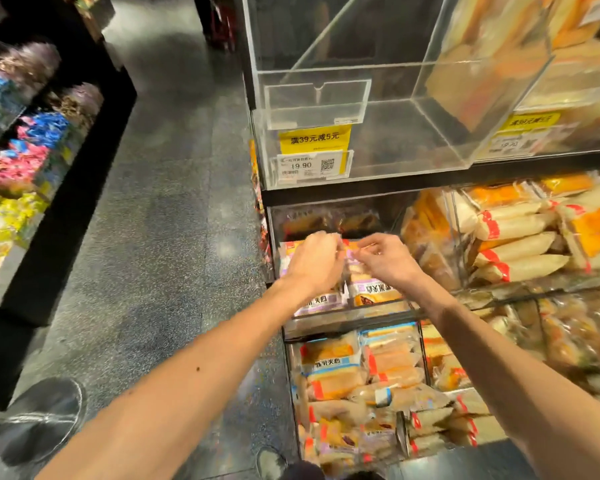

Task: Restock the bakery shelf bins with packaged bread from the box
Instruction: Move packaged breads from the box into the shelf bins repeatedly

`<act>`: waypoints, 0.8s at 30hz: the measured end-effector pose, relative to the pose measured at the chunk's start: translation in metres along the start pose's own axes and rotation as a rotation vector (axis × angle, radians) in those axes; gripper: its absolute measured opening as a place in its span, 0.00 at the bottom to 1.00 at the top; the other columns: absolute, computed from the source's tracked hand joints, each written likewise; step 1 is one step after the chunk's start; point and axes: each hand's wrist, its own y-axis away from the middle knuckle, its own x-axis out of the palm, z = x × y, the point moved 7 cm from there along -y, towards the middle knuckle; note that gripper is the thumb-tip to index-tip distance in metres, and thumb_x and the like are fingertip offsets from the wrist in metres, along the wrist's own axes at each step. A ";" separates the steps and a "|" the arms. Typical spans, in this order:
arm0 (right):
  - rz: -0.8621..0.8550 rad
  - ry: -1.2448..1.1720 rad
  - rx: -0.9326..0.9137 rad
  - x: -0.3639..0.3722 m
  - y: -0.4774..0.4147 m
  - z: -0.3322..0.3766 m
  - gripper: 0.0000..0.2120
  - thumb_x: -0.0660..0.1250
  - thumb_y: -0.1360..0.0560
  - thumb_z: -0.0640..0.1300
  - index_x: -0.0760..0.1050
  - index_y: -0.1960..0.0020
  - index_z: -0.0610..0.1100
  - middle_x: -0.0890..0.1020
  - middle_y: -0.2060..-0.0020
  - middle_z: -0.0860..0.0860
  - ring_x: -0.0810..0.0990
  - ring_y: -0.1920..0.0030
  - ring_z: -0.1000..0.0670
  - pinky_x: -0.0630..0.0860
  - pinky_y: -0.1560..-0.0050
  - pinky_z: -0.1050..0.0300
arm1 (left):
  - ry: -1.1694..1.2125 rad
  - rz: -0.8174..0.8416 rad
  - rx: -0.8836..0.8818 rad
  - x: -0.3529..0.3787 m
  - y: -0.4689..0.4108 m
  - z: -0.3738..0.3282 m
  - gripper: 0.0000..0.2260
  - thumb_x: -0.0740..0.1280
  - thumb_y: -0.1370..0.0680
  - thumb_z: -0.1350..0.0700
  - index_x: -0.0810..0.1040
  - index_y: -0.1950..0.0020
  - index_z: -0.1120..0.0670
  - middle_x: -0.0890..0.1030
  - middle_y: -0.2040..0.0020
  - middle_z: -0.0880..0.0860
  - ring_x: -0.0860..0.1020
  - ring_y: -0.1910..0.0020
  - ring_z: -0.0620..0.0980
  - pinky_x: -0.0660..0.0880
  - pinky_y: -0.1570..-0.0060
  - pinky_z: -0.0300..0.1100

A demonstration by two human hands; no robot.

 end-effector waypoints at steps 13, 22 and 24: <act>0.519 0.315 -0.716 0.144 0.238 0.055 0.11 0.70 0.24 0.47 0.79 0.42 0.48 0.80 0.58 0.58 0.82 0.52 0.50 0.75 0.47 0.54 | 0.093 -0.340 -0.435 -0.052 0.344 0.091 0.01 0.71 0.23 0.55 0.82 0.52 0.51 0.77 0.59 0.44 0.74 0.59 0.43 0.68 0.56 0.34; 1.183 0.379 -1.111 0.314 0.496 0.074 0.16 0.65 0.20 0.47 0.72 0.34 0.47 0.79 0.43 0.49 0.77 0.42 0.47 0.71 0.45 0.55 | 0.188 -0.496 -1.359 0.009 0.737 0.124 0.02 0.69 0.22 0.54 0.80 0.53 0.51 0.81 0.57 0.47 0.78 0.57 0.47 0.73 0.55 0.42; 1.289 0.399 -1.159 0.342 0.545 0.071 0.18 0.66 0.21 0.48 0.69 0.32 0.47 0.78 0.45 0.49 0.76 0.45 0.49 0.71 0.47 0.56 | 0.290 -0.590 -1.512 0.034 0.806 0.117 0.05 0.70 0.22 0.55 0.78 0.58 0.49 0.80 0.62 0.45 0.78 0.62 0.42 0.73 0.60 0.37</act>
